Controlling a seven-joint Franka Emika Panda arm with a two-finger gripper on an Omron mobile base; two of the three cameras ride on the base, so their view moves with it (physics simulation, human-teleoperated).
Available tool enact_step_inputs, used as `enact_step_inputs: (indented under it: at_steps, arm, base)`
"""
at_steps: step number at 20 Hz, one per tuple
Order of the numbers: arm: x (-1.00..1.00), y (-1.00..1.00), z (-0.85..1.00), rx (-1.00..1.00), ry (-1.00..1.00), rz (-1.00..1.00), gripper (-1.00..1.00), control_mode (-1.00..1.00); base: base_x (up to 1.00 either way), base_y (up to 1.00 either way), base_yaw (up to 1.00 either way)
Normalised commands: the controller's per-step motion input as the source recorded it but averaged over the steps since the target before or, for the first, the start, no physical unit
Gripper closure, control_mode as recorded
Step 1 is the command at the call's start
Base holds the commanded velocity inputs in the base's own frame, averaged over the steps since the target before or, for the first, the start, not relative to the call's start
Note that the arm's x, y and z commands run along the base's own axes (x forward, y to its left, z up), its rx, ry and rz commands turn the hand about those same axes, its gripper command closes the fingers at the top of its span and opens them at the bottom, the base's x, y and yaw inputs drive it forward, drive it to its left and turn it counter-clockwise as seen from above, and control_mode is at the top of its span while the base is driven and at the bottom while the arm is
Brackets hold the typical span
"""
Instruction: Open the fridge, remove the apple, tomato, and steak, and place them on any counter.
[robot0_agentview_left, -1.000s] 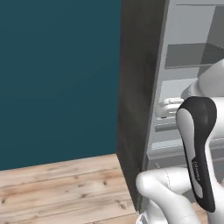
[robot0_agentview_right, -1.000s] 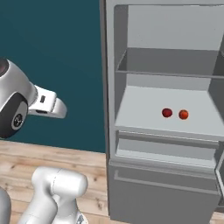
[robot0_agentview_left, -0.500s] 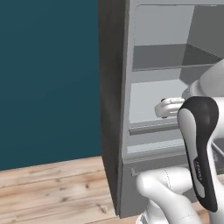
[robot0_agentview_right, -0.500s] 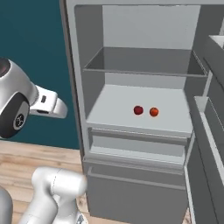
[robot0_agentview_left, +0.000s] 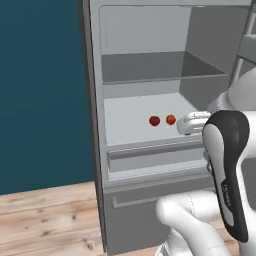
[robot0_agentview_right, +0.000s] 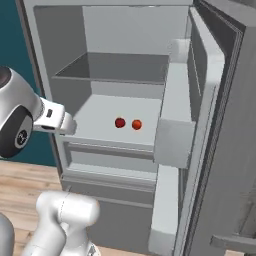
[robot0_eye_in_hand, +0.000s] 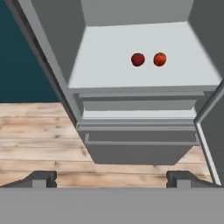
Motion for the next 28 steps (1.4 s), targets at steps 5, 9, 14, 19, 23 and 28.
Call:
enact_step_inputs:
  at_steps: [5, 9, 14, 19, 23, 28]
  arm:
    - [0.0, 0.0, 0.0, 0.0, 0.0, 0.0, -1.0, 1.0]
    - [0.0, 0.0, 0.0, 0.0, 0.0, 0.0, -1.0, 1.0]
    - [0.0, 0.0, 0.0, 0.0, 0.0, 0.0, -1.0, 1.0]
    - [0.0, 0.0, 0.0, 0.0, 0.0, 0.0, -1.0, 1.0]
    - [0.0, 0.02, -0.18, 0.0, 0.0, 0.0, -1.0, -1.0]
    - [0.27, 0.18, -0.74, 0.0, 0.0, 0.0, -1.0, -1.0]
  base:
    - [0.32, -0.5, -0.08]
    - [0.72, -0.37, -0.09]
    - [0.66, -0.16, -0.08]
    - [0.22, 0.0, -0.01]
    - [0.0, 0.0, 0.0]
    - [0.0, 0.0, 0.0]
